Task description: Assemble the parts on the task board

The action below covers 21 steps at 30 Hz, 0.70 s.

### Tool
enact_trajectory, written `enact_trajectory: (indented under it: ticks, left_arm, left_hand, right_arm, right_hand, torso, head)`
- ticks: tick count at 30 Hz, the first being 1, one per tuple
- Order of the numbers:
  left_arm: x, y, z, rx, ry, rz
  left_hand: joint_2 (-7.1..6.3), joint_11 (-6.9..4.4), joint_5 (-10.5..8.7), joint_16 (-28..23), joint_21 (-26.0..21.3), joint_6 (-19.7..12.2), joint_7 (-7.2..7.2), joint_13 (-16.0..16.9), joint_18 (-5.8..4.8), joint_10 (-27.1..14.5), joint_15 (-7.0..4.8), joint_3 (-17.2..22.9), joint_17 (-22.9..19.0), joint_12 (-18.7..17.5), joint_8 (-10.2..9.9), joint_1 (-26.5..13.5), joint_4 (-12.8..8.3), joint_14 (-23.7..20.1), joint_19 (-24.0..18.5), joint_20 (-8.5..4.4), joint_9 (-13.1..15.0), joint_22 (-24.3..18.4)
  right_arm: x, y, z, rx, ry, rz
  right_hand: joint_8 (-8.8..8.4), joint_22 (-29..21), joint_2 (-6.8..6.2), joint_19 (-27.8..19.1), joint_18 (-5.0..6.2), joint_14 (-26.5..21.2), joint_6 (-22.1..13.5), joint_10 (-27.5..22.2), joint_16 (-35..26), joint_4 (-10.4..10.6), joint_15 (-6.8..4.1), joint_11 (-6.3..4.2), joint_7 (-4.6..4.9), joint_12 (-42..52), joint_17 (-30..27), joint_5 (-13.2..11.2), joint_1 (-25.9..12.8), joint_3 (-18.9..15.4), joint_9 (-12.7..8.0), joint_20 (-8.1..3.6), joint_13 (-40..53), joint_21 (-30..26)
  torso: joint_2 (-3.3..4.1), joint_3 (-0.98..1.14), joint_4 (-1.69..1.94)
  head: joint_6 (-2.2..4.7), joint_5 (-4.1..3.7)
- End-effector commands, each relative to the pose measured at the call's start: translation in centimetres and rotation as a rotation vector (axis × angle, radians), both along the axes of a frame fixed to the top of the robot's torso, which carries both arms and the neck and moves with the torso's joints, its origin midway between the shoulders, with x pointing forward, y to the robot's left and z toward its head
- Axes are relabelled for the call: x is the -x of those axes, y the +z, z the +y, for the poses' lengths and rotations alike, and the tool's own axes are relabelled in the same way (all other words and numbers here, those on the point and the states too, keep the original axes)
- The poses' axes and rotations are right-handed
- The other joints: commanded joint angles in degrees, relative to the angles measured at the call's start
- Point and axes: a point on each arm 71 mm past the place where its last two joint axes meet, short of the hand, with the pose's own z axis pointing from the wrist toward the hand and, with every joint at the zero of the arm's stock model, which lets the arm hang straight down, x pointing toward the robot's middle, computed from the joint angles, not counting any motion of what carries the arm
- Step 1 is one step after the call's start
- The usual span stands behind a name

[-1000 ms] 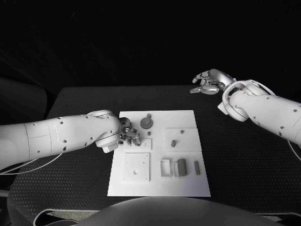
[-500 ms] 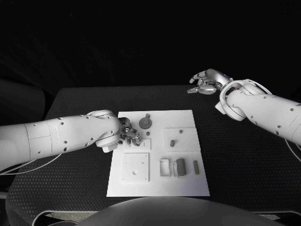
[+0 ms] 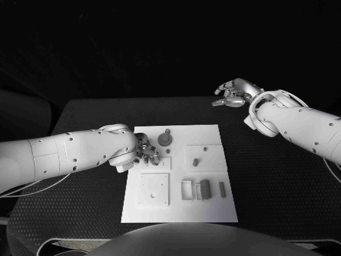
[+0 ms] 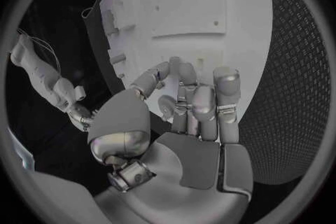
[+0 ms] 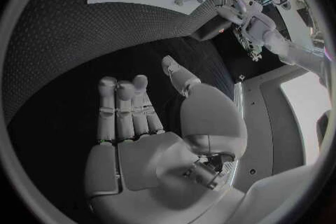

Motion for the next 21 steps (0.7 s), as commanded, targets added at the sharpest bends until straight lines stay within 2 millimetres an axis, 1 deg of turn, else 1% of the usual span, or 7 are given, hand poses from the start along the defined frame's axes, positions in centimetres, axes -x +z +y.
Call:
enact_trajectory:
  ticks: [1,4,7,10,12,18,21]
  left_arm:
    - [0.68,-0.45,-0.98,0.043,-0.021,0.057]
    - [0.67,-0.47,-0.97,0.046,-0.015,0.060]
    - [0.69,-0.48,-1.00,0.042,-0.015,0.062]
    - [0.71,-0.50,-1.05,0.041,-0.018,0.066]
    - [0.72,-0.52,-1.05,0.040,-0.021,0.069]
    - [0.78,-0.56,-1.18,0.043,-0.029,0.081]
    - [0.76,-0.56,-1.23,0.043,-0.029,0.080]
  left_hand:
    - [0.77,-3.66,6.18,0.41,0.22,7.57,-3.73,-0.10,1.45,5.51,-2.20,1.47,-0.08,0.36,7.64,-0.31,0.98,1.07,0.84,-0.81,10.06,1.29]
    - [0.99,-3.66,6.40,0.54,0.35,7.56,-3.75,-0.17,1.45,5.53,-2.20,1.50,-0.13,0.46,7.69,-0.47,0.98,1.05,0.81,-0.76,10.23,1.30]
    - [1.66,-3.66,6.25,0.77,0.58,7.49,-3.77,-0.31,1.47,5.50,-2.20,1.65,-0.24,0.63,7.73,-0.86,0.91,0.97,0.71,-0.68,10.54,1.29]
    - [2.65,-3.68,4.68,1.11,0.97,7.34,-3.78,-0.63,1.61,5.38,-2.23,2.67,-0.59,0.95,7.71,-1.70,0.67,0.78,0.40,-0.60,11.08,1.27]
    - [2.65,-3.71,3.42,1.33,1.23,7.31,-3.79,-0.85,1.72,5.31,-2.26,3.91,-0.82,1.17,7.67,-2.12,0.63,0.70,0.28,-0.56,11.39,1.25]
    - [2.82,-3.74,4.18,1.73,1.71,7.40,-3.85,-1.03,1.85,5.30,-2.28,5.04,-1.07,1.58,7.67,-2.82,0.46,0.67,0.25,-0.50,11.80,1.28]
    - [2.73,-3.74,4.32,1.80,1.79,7.42,-3.86,-1.05,1.88,5.30,-2.28,5.18,-1.11,1.66,7.67,-2.87,0.46,0.67,0.25,-0.49,11.87,1.27]
  right_arm:
    - [0.00,0.01,0.11,0.004,0.010,0.006]
    - [0.00,0.00,0.14,0.004,0.011,0.006]
    - [0.01,0.01,0.17,0.004,0.012,0.006]
    - [0.01,-0.01,0.18,0.005,0.012,0.009]
    - [0.01,-0.01,0.19,0.006,0.013,0.009]
    - [0.01,-0.02,0.20,0.006,0.014,0.009]
    - [0.01,-0.02,0.19,0.007,0.014,0.008]
  right_hand:
    - [0.07,-0.09,0.46,-0.36,2.62,-0.32,-1.26,-0.30,-0.39,0.12,-0.02,0.07,1.61,-0.25,-0.09,0.14,-0.10,-0.31,-0.07,-0.05,-0.10,-0.37]
    - [0.07,-0.09,0.46,-0.36,2.62,-0.33,-1.27,-0.31,-0.39,0.11,-0.02,0.07,1.61,-0.25,-0.09,0.14,-0.08,-0.31,-0.07,-0.04,-0.11,-0.37]
    - [0.07,-0.10,0.46,-0.37,2.62,-0.33,-1.27,-0.31,-0.39,0.11,-0.02,0.07,1.61,-0.24,-0.10,0.14,-0.08,-0.31,-0.08,-0.04,-0.12,-0.37]
    - [0.07,-0.10,0.46,-0.37,2.62,-0.33,-1.27,-0.31,-0.39,0.12,-0.02,0.07,1.62,-0.23,-0.10,0.14,-0.08,-0.31,-0.08,-0.04,-0.13,-0.38]
    - [0.07,-0.10,0.46,-0.37,2.62,-0.34,-1.27,-0.32,-0.39,0.12,-0.02,0.07,1.62,-0.23,-0.10,0.14,-0.08,-0.32,-0.08,-0.04,-0.14,-0.38]
    - [0.05,-0.10,0.45,-0.37,2.62,-0.34,-1.31,-0.34,-0.38,0.12,-0.01,0.08,1.62,-0.22,-0.11,0.14,-0.08,-0.33,-0.10,-0.03,-0.16,-0.39]
    - [0.05,-0.10,0.45,-0.38,2.62,-0.35,-1.33,-0.35,-0.38,0.13,-0.01,0.08,1.63,-0.21,-0.11,0.14,-0.08,-0.34,-0.10,-0.03,-0.17,-0.39]
  torso:
    - [-0.01,0.02,0.01]
    - [0.00,0.00,0.04]
    - [-0.01,0.01,0.01]
    - [0.00,0.01,0.01]
    - [0.01,-0.02,0.02]
    - [0.01,0.02,0.03]
    - [0.00,-0.02,0.04]
  head:
    - [0.01,-0.13]
    - [0.01,-0.36]
    - [0.01,-0.36]
    - [0.01,-0.38]
    - [0.01,-0.41]
    - [0.01,-0.33]
    - [0.01,-0.33]
